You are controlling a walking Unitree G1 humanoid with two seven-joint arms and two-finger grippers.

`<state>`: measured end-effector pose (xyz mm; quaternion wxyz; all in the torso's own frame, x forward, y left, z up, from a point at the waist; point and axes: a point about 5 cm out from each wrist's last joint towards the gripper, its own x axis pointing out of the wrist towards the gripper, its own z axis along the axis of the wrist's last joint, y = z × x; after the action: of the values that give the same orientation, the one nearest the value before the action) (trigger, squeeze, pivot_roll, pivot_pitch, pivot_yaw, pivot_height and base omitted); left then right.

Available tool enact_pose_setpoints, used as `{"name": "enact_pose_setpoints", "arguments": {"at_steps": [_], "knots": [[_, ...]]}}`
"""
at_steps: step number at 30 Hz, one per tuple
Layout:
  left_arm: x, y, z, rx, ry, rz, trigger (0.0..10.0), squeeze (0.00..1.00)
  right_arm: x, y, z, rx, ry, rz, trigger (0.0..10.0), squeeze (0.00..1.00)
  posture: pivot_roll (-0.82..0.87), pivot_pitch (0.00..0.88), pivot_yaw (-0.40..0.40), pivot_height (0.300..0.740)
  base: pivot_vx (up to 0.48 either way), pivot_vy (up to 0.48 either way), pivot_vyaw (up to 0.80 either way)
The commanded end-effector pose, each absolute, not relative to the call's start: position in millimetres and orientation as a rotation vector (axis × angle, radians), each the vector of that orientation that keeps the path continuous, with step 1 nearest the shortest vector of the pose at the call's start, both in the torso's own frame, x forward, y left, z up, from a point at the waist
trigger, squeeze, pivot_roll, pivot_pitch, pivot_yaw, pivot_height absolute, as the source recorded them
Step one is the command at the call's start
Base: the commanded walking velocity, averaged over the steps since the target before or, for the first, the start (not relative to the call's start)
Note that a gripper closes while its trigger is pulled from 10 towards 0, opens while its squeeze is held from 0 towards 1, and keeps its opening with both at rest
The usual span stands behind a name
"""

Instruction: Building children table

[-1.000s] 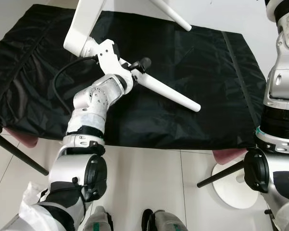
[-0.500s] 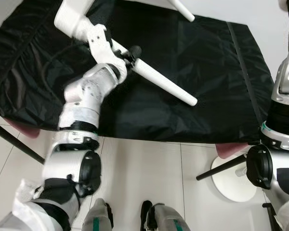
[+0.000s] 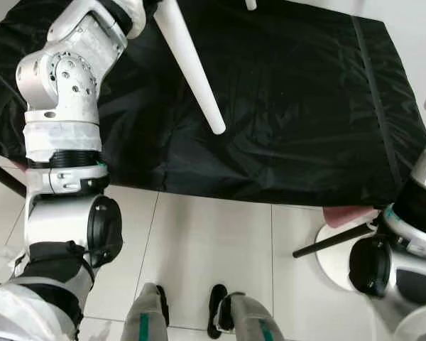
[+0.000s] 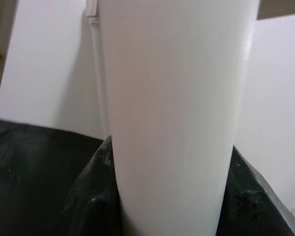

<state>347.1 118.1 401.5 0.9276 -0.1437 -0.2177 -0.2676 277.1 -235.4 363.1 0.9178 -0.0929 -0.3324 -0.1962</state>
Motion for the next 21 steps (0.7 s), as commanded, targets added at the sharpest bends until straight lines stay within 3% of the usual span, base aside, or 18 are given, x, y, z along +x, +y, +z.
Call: {"name": "enact_pose_setpoints", "arguments": {"at_steps": [1,2,3,5,6,10,11,12,15,20,21], "knots": [[321.4,107.1,430.6,-0.267,-0.604,-0.710,0.0,0.00,290.3,-254.0,317.7,-0.019,-0.508,-0.422,10.0,0.00,0.06,0.180,-0.080,0.740,0.000,0.000,0.00],[321.0,99.8,426.7,-0.230,-0.579,-0.736,0.0,0.00,294.8,-253.7,292.1,0.109,-0.463,-0.386,10.0,0.00,0.06,0.180,-0.080,0.740,0.000,0.000,0.00],[322.7,91.5,416.3,-0.195,-0.525,-0.772,3.2,0.00,299.4,-249.2,268.5,0.277,-0.424,-0.314,10.0,0.00,0.06,0.177,-0.084,0.740,0.000,0.000,0.00],[323.9,86.5,409.0,-0.171,-0.489,-0.793,3.2,0.00,301.3,-245.7,255.2,0.379,-0.405,-0.274,10.0,0.00,0.06,0.177,-0.084,0.740,0.000,0.000,0.00],[325.5,82.0,401.7,-0.161,-0.454,-0.809,10.0,0.00,302.0,-243.6,245.4,0.395,-0.378,-0.260,10.0,0.00,0.05,0.176,-0.081,0.740,0.000,0.000,0.00],[330.7,77.3,384.5,-0.093,-0.406,-0.805,10.0,0.00,302.1,-239.8,237.3,0.419,-0.361,-0.227,10.0,0.00,0.06,0.174,-0.083,0.740,0.000,0.000,0.00],[332.2,76.2,377.9,-0.105,-0.375,-0.827,10.0,0.22,301.1,-240.4,237.6,0.364,-0.367,-0.226,10.0,0.01,0.05,0.171,-0.074,0.740,0.000,0.000,0.00],[333.9,78.4,371.5,-0.119,-0.352,-0.842,10.0,1.00,299.4,-242.2,238.5,0.324,-0.378,-0.228,10.0,1.00,0.05,0.171,-0.070,0.740,0.000,0.000,0.00],[337.5,84.0,363.8,-0.151,-0.325,-0.832,10.0,1.00,296.4,-243.9,240.7,0.275,-0.401,-0.223,10.0,1.00,0.05,0.168,-0.070,0.740,0.000,0.000,0.00],[338.3,89.4,347.8,-0.057,-0.308,-0.811,10.0,1.00,286.0,-240.0,239.3,0.263,-0.451,-0.194,10.0,1.00,0.05,0.163,-0.065,0.740,0.000,0.000,0.00],[336.4,93.1,345.2,-0.045,-0.325,-0.816,10.0,0.00,281.8,-236.7,237.8,0.249,-0.462,-0.177,10.0,1.00,0.05,0.162,-0.063,0.740,0.000,0.000,0.00]]}}
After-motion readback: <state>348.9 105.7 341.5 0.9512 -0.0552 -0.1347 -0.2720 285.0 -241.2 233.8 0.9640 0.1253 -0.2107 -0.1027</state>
